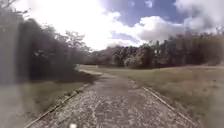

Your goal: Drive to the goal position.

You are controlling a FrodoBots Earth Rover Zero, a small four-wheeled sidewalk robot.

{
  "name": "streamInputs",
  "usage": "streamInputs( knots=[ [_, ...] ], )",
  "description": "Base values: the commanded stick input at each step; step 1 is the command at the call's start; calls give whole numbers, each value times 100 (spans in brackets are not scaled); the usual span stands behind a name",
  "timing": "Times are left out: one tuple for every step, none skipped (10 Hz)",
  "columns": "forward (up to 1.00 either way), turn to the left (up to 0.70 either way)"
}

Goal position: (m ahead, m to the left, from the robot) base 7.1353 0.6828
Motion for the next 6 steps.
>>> streamInputs(
  knots=[
    [70,1],
    [70,1],
    [70,1],
    [70,1],
    [70,1],
    [70,1]
  ],
)
